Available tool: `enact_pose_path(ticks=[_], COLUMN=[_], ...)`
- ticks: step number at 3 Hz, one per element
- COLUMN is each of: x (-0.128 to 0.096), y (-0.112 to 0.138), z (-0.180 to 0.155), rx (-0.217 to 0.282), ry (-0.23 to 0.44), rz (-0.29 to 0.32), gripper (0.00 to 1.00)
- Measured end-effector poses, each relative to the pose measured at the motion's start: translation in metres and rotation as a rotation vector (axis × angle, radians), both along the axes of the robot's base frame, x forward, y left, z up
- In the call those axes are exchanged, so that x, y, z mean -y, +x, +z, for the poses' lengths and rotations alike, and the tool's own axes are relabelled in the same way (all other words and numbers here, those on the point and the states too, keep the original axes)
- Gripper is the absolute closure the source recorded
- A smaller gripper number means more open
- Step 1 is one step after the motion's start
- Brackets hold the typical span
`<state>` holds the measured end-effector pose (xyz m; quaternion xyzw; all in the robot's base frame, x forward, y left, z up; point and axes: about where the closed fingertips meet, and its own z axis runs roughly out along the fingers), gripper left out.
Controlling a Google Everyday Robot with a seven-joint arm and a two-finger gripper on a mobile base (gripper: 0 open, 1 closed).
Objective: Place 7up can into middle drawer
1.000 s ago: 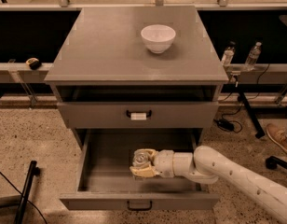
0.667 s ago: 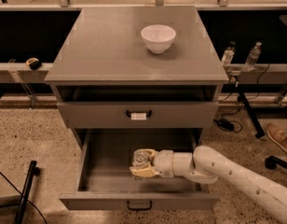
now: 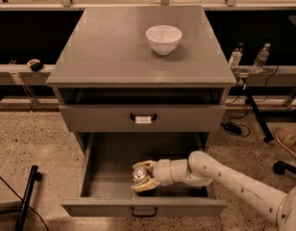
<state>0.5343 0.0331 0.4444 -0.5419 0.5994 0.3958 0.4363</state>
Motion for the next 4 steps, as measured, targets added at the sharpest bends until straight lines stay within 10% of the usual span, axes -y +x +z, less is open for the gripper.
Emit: enact_pose_path(ticks=[4], x=[0.006], y=[0.001], z=[0.002], rx=[0.004], ry=[0.030], rz=[0.017], gripper=[0.00])
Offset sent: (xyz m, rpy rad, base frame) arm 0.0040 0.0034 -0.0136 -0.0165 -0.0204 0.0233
